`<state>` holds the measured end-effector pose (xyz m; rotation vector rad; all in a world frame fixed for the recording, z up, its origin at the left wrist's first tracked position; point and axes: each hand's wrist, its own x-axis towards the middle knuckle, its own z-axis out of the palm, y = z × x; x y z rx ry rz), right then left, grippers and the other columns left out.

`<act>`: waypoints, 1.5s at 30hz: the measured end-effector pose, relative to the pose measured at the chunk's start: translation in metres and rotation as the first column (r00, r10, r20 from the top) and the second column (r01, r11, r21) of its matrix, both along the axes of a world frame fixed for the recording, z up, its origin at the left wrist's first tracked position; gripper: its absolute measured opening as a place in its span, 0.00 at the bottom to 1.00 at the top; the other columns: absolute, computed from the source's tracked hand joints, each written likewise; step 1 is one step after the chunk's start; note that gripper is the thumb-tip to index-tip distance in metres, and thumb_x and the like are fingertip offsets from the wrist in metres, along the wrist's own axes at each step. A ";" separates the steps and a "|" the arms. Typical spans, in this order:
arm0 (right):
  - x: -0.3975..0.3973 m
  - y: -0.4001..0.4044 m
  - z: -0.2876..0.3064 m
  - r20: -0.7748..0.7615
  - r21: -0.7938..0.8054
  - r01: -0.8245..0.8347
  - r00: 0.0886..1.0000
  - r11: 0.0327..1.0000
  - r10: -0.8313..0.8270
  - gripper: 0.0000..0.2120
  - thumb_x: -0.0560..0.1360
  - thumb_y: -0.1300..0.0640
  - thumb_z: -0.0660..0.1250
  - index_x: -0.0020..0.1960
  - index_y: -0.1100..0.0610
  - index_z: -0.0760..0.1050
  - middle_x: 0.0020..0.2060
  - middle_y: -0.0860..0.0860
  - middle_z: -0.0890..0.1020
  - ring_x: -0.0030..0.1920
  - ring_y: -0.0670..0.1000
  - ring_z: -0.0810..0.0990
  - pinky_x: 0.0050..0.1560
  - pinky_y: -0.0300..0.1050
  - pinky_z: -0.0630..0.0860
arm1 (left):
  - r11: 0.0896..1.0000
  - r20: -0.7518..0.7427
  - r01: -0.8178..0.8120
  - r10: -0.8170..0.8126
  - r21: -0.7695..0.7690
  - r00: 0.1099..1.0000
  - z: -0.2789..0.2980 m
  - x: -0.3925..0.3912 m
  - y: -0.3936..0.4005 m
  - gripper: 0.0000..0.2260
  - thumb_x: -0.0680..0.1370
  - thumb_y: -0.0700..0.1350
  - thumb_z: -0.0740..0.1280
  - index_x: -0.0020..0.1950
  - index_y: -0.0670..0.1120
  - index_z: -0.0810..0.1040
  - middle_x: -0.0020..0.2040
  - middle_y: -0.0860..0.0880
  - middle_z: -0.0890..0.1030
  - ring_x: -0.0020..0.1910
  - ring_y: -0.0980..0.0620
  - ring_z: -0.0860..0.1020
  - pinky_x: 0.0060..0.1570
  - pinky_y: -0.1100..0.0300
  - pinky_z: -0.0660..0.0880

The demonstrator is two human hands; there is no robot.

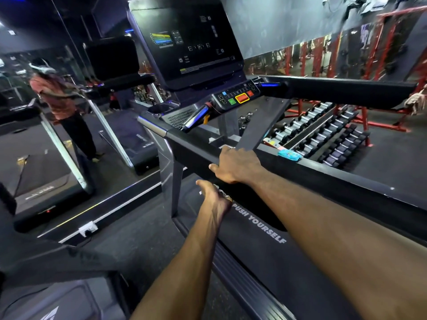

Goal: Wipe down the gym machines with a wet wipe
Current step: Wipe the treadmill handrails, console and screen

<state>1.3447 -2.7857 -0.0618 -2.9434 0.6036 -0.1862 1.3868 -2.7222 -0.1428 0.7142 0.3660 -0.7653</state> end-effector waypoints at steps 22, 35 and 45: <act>0.105 0.017 0.002 -0.031 0.023 0.042 0.999 0.999 -0.041 0.35 0.76 0.38 0.63 0.72 0.62 0.63 0.65 0.58 0.76 0.65 0.60 0.74 0.60 0.58 0.70 | 0.999 0.067 0.016 -0.019 0.051 0.998 0.002 0.110 0.029 0.33 0.82 0.62 0.43 0.60 0.40 0.79 0.42 0.40 0.85 0.46 0.41 0.81 0.53 0.47 0.77; 0.126 0.014 0.000 0.019 0.057 0.028 0.999 0.998 -0.029 0.34 0.75 0.41 0.66 0.71 0.62 0.65 0.64 0.58 0.77 0.63 0.60 0.75 0.54 0.55 0.70 | 0.975 0.202 0.015 -0.062 0.223 0.977 -0.009 0.163 0.025 0.30 0.79 0.68 0.49 0.47 0.45 0.78 0.55 0.45 0.80 0.55 0.46 0.81 0.58 0.43 0.77; 0.124 0.013 0.001 0.029 0.103 0.019 0.999 0.994 -0.022 0.32 0.75 0.42 0.67 0.70 0.62 0.66 0.63 0.58 0.77 0.61 0.60 0.76 0.54 0.55 0.71 | 0.903 0.393 -0.167 -0.003 0.397 0.919 0.002 0.192 0.032 0.16 0.80 0.38 0.53 0.35 0.44 0.74 0.24 0.49 0.76 0.21 0.53 0.73 0.23 0.67 0.69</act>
